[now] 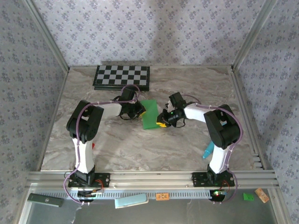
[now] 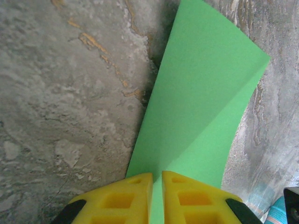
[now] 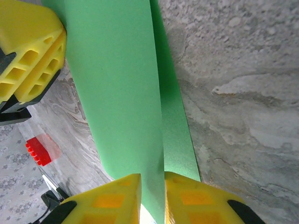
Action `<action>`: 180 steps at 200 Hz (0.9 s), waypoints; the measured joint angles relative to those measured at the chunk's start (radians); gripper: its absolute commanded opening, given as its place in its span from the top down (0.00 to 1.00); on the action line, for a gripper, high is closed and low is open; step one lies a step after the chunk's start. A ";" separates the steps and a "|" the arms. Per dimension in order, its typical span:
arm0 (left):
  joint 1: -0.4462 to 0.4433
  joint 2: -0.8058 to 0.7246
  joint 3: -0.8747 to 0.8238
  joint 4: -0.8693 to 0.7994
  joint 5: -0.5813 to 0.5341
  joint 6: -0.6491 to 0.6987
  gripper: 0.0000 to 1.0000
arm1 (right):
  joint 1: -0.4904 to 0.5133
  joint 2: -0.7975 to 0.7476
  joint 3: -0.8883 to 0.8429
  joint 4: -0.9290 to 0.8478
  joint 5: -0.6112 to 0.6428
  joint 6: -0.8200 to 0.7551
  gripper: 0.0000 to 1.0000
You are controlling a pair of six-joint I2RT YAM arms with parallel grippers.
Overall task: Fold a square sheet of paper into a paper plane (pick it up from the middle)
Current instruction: Fold the triangle a second time at the center of the table.
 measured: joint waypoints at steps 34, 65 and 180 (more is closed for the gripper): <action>0.000 0.000 -0.006 0.025 0.026 -0.004 0.81 | 0.000 -0.001 -0.002 0.001 0.000 0.013 0.96; 0.001 -0.006 -0.005 0.032 0.053 0.018 0.77 | 0.000 -0.001 -0.001 -0.031 0.009 0.006 0.98; 0.046 0.047 0.081 -0.053 0.085 0.103 0.84 | 0.000 -0.006 0.032 -0.110 0.019 -0.022 1.00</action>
